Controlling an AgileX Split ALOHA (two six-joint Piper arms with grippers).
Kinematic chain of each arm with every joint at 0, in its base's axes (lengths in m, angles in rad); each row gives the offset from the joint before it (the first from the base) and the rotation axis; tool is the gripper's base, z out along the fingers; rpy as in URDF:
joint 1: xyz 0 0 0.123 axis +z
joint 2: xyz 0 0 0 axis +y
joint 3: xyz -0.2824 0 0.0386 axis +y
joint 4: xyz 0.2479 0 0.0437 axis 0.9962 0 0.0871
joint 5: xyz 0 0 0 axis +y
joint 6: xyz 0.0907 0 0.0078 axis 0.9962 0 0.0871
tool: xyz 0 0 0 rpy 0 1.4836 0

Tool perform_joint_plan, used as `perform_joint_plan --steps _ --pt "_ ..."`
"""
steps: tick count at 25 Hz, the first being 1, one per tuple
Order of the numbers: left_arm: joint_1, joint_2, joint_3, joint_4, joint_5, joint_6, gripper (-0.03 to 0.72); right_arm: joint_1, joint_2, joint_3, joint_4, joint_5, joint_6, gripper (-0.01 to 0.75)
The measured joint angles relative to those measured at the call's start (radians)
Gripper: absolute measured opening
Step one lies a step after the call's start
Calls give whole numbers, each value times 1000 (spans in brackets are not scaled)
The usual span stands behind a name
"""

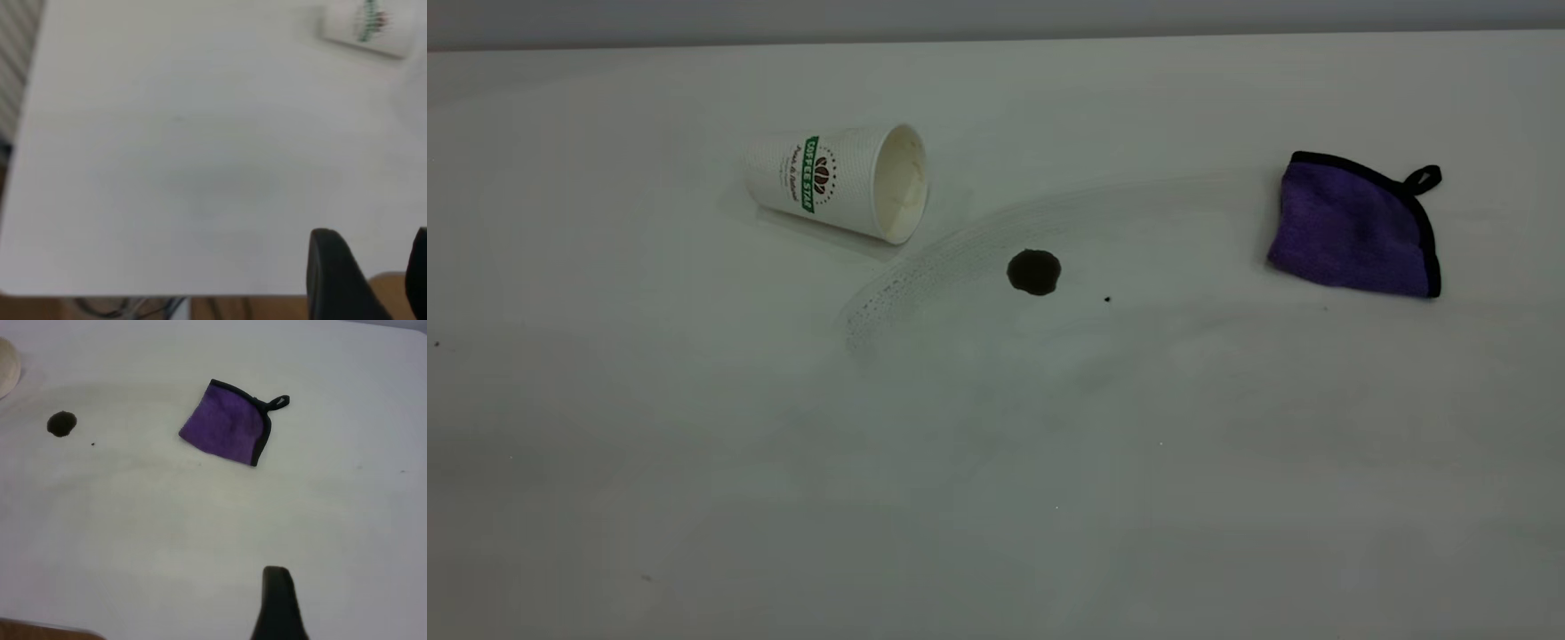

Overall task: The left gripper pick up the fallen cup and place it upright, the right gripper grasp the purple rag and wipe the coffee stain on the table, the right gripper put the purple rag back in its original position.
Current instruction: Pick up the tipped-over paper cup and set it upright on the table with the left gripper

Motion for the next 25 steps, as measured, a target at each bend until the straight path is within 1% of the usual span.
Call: perform_joint_plan --steps 5,7,9,11,14,16,18,19,21,25 --pt "0 231 -64 111 -51 -14 329 0 0 0 0 0 0 588" --pt "0 358 -98 131 -102 -24 332 0 0 0 0 0 0 588" --pt "0 500 -131 140 -178 -30 350 0 0 0 0 0 0 588" --pt "0 628 -173 154 -247 -33 400 0 0 0 0 0 0 588" --pt "0 816 -244 156 -330 -34 517 0 0 0 0 0 0 588" --pt "-6 943 -297 158 -353 -32 597 0 0 0 0 0 0 588" --pt "-41 1056 -355 179 -363 -31 662 0 0 0 0 0 0 588" --pt "-68 1116 -384 192 -365 -37 680 0 0 0 0 0 0 588" --pt "-131 1236 -436 241 -370 -72 696 0 0 0 0 0 0 588" --pt "-306 1453 -543 391 -367 -234 699 0 0 0 0 0 0 588"
